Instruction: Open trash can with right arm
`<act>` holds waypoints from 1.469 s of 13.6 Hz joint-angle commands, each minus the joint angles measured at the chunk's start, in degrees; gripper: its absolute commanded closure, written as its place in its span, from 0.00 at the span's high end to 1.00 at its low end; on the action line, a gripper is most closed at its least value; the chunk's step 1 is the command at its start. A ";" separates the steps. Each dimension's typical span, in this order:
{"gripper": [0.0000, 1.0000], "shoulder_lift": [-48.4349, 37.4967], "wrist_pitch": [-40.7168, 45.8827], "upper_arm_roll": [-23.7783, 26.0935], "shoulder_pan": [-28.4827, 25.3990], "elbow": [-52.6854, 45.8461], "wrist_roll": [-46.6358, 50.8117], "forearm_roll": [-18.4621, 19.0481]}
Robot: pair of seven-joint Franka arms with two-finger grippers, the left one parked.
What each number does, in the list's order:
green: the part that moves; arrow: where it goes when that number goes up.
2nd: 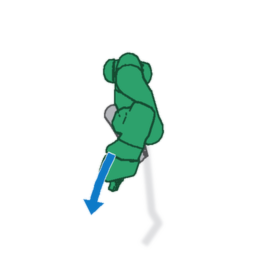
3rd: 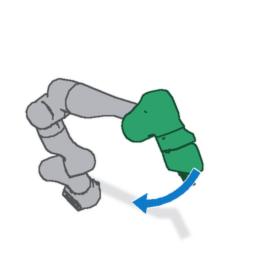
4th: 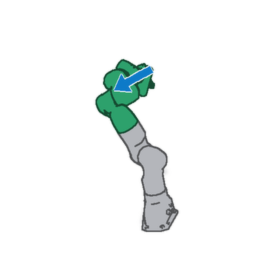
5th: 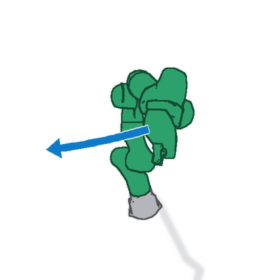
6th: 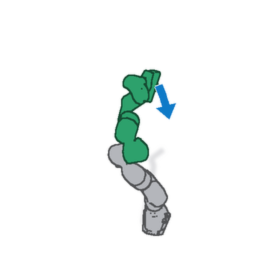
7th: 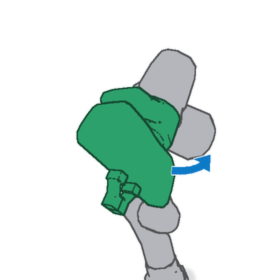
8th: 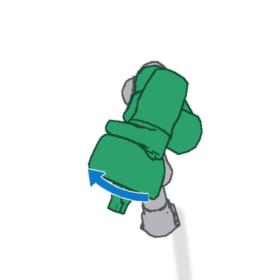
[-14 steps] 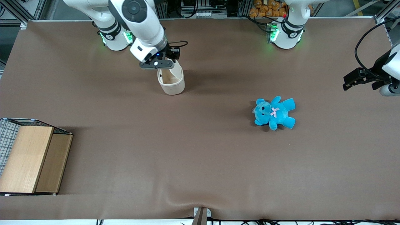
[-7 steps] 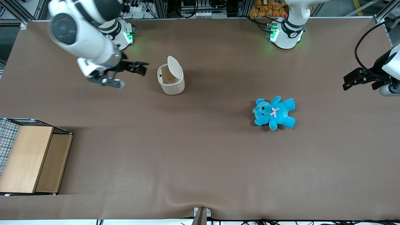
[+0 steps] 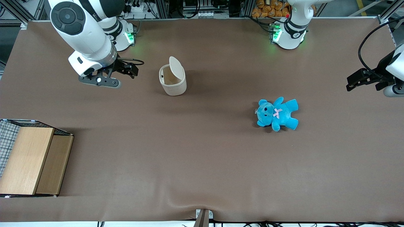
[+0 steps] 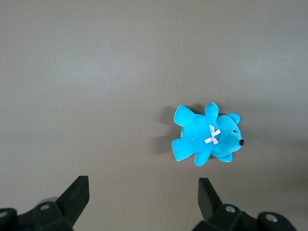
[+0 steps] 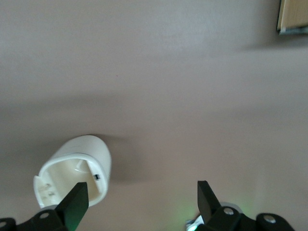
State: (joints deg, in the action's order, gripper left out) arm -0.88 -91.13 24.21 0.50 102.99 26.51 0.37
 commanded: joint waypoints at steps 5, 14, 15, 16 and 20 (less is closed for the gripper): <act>1.00 1.15 4.64 -6.72 2.05 -5.34 -4.10 1.21; 1.00 0.62 6.31 -12.25 2.23 -14.38 -5.16 -0.18; 1.00 0.53 7.01 -12.52 2.22 -15.61 -5.24 -0.54; 1.00 0.44 7.45 -13.31 2.40 -16.23 -5.24 -2.11; 1.00 -0.78 7.98 -21.48 2.05 -16.15 -14.11 -4.76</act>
State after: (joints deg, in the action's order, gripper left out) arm -0.91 -84.16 5.61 2.64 87.44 16.07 -3.03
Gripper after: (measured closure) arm 0.000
